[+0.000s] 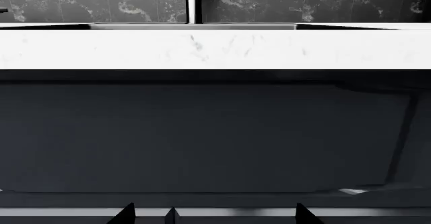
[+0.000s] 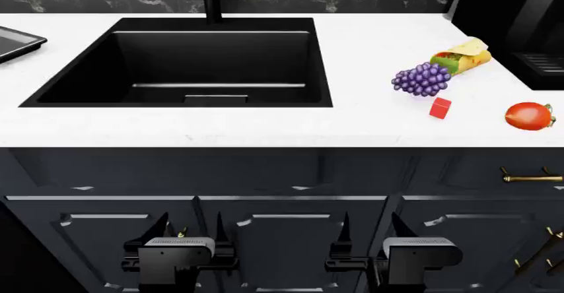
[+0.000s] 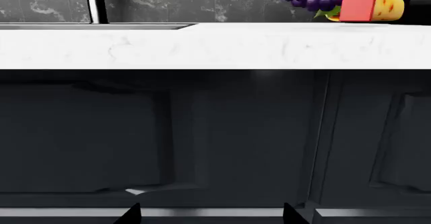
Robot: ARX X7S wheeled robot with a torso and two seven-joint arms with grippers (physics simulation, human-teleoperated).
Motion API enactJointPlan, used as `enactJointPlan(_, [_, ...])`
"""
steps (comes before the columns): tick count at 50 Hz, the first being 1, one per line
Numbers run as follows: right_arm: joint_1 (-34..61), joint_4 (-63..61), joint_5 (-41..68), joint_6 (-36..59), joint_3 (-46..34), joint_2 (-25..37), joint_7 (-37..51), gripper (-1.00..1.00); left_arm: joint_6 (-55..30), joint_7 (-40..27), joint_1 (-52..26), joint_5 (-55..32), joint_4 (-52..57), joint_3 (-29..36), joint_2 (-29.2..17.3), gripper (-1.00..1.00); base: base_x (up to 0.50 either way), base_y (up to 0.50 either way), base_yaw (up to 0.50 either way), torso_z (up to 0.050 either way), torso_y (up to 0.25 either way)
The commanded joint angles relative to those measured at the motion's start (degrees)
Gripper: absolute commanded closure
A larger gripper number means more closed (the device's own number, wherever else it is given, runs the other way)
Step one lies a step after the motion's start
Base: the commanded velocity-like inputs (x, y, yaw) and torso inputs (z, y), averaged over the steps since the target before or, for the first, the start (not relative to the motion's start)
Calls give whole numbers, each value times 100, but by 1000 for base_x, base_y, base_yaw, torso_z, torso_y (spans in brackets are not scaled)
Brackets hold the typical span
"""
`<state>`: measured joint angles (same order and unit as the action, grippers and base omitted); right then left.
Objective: Pick up the fruits and vegetables and place them in the sink. Turn on the sink faucet to wash them. Then turn the sink off and put them in the tray.
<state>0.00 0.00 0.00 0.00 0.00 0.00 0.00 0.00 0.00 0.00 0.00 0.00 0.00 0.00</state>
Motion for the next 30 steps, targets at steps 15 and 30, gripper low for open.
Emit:
enactJointPlan(15, [11,-27,339,87,-337,300,376,-100,-11,-335,-57,-315,-73,361,-297,-100,0,-284,0,0,0])
enactJointPlan(30, [-22,-75,521,52,-446,428,493,-100,-16,-504,-50,-379,-40,533,-424,-100,0,-500,0,0,0])
